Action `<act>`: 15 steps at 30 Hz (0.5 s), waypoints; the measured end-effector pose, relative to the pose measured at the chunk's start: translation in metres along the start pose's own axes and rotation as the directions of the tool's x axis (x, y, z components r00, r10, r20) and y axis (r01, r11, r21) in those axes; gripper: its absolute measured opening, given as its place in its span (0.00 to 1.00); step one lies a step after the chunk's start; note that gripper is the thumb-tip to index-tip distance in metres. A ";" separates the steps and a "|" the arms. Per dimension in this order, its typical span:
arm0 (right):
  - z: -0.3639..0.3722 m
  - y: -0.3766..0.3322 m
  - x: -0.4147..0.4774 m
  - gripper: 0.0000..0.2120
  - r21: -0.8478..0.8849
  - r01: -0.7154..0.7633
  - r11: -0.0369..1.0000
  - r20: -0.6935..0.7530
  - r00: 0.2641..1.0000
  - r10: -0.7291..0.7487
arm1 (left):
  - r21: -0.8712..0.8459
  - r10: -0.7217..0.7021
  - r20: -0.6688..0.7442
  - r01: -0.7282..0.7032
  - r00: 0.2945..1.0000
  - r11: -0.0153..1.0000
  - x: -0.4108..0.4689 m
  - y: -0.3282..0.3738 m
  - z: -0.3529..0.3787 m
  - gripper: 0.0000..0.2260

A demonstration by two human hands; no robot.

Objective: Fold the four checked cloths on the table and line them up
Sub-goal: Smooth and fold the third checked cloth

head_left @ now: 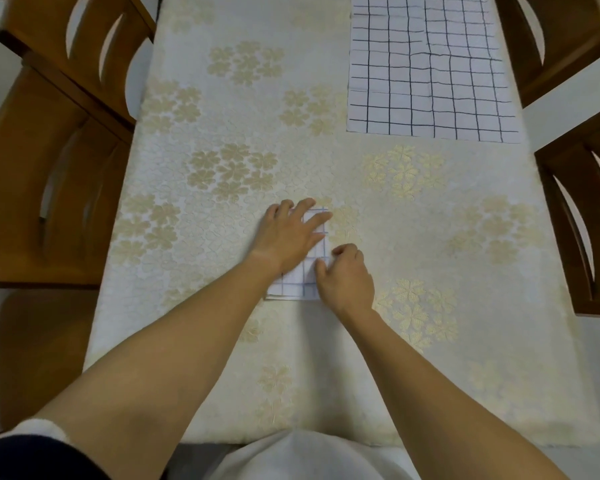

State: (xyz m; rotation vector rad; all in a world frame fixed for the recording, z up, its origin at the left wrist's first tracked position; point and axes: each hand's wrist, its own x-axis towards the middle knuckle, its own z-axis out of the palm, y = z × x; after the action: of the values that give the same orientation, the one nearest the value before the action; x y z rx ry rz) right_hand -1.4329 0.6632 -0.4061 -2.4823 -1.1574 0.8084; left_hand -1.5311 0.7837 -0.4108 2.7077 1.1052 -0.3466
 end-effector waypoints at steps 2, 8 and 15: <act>0.000 -0.001 -0.002 0.19 -0.090 -0.006 0.996 0.043 0.999 0.009 | 0.011 0.042 0.010 -0.042 0.999 0.999 0.008 -0.004 -0.016 0.23; -0.019 0.006 0.006 0.13 0.008 0.025 1.000 0.182 0.983 -0.026 | 0.065 0.267 0.106 -0.275 0.958 0.959 0.032 -0.011 -0.049 0.24; -0.085 0.031 0.041 0.07 0.355 0.065 0.933 -0.048 0.998 -0.051 | -0.421 0.126 0.102 -0.072 0.987 0.904 0.030 -0.019 -0.060 0.10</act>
State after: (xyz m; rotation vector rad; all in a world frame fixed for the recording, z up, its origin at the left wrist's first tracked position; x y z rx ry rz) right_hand -1.3419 0.6736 -0.3674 -2.1459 -0.9667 0.8641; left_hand -1.5152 0.8326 -0.3638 2.3170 0.8822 -0.2305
